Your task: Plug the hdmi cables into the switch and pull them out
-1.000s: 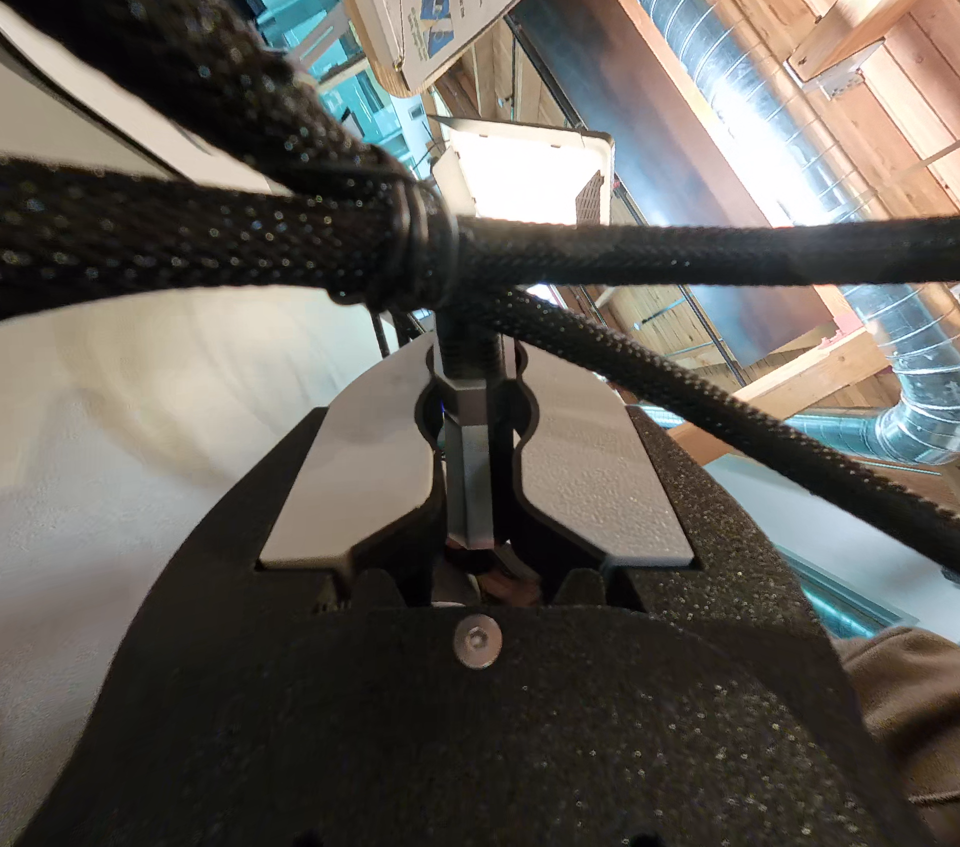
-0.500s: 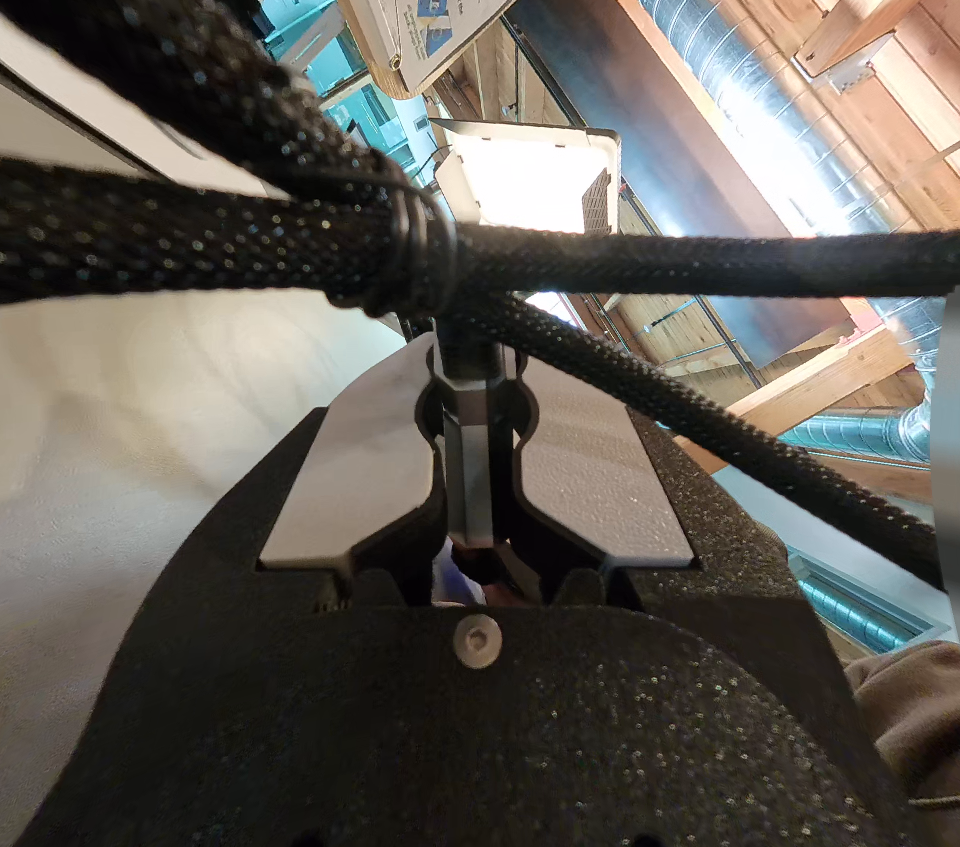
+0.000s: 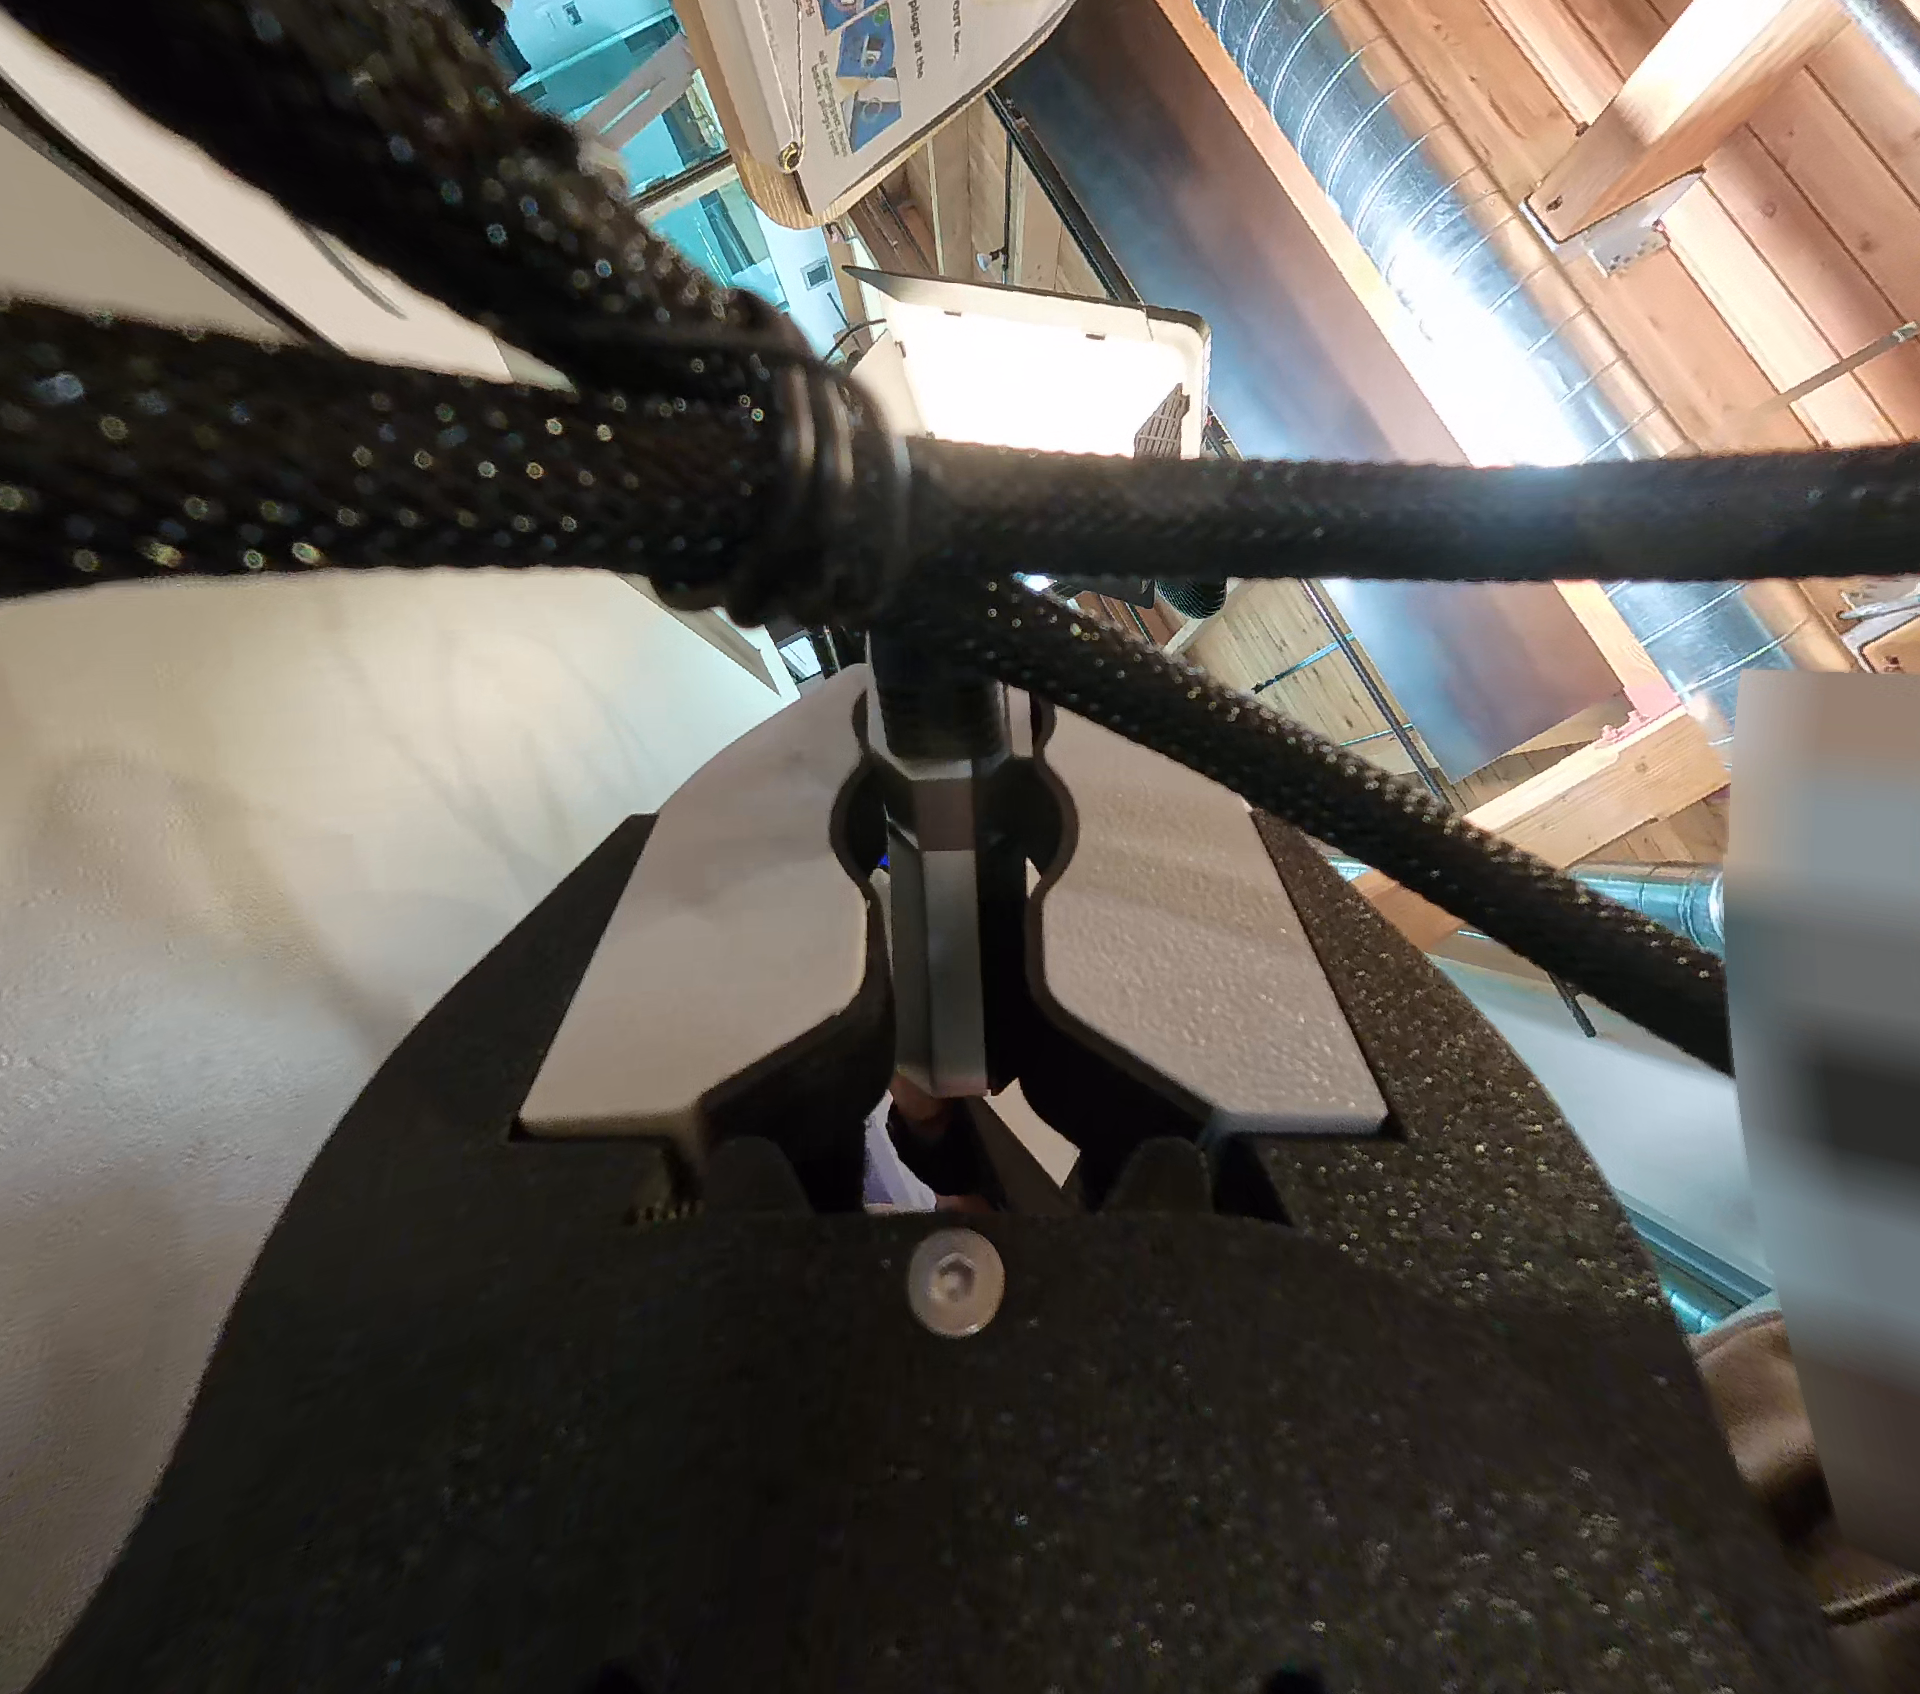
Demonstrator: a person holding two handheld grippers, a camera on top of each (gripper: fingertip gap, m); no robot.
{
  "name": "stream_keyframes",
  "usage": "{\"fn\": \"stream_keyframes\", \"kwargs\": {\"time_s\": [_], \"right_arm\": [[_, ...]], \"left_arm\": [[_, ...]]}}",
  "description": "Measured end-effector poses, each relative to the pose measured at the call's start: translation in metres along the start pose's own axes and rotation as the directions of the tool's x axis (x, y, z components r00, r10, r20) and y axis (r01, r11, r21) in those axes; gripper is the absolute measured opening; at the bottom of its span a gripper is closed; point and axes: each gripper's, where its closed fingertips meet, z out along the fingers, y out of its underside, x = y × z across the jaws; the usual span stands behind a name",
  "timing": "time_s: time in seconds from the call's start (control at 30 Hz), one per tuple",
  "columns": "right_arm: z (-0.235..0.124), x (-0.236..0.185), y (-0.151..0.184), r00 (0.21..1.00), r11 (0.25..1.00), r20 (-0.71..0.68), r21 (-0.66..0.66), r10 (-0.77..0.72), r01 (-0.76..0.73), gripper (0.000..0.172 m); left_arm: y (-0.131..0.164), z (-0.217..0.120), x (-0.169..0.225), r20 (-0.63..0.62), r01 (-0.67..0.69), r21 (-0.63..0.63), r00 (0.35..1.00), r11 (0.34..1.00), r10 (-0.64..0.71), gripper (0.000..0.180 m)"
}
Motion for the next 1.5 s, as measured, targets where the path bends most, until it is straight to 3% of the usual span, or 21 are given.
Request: {"fn": "stream_keyframes", "kwargs": {"time_s": [0.47, 0.7, 1.03, 1.23, 1.5], "right_arm": [[-0.004, -0.001, -0.009, 0.996, 0.996, -0.034, 0.031, -0.084, 0.085, 0.012], [-0.008, -0.005, -0.018, 0.986, 0.983, -0.046, 0.083, -0.160, 0.163, 0.011], [-0.011, -0.009, -0.022, 0.970, 0.962, -0.059, 0.126, -0.235, 0.241, 0.007], [-0.013, -0.015, -0.025, 0.956, 0.939, -0.055, 0.176, -0.289, 0.294, 0.007], [-0.009, -0.016, -0.021, 0.955, 0.940, -0.055, 0.170, -0.292, 0.297, 0.006]], "left_arm": [[-0.002, -0.004, -0.004, 0.029, 0.031, 0.012, 0.999, 0.999, -0.031, 0.022], [-0.001, -0.011, -0.009, 0.008, 0.170, -0.008, 0.985, 0.985, -0.170, 0.022], [0.006, -0.016, -0.015, 0.066, 0.221, -0.068, 0.974, 0.973, -0.217, 0.022], [0.006, -0.020, -0.009, -0.010, 0.323, -0.071, 0.946, 0.944, -0.325, 0.023], [0.015, -0.019, -0.014, 0.059, 0.291, -0.116, 0.956, 0.950, -0.286, 0.022]]}}
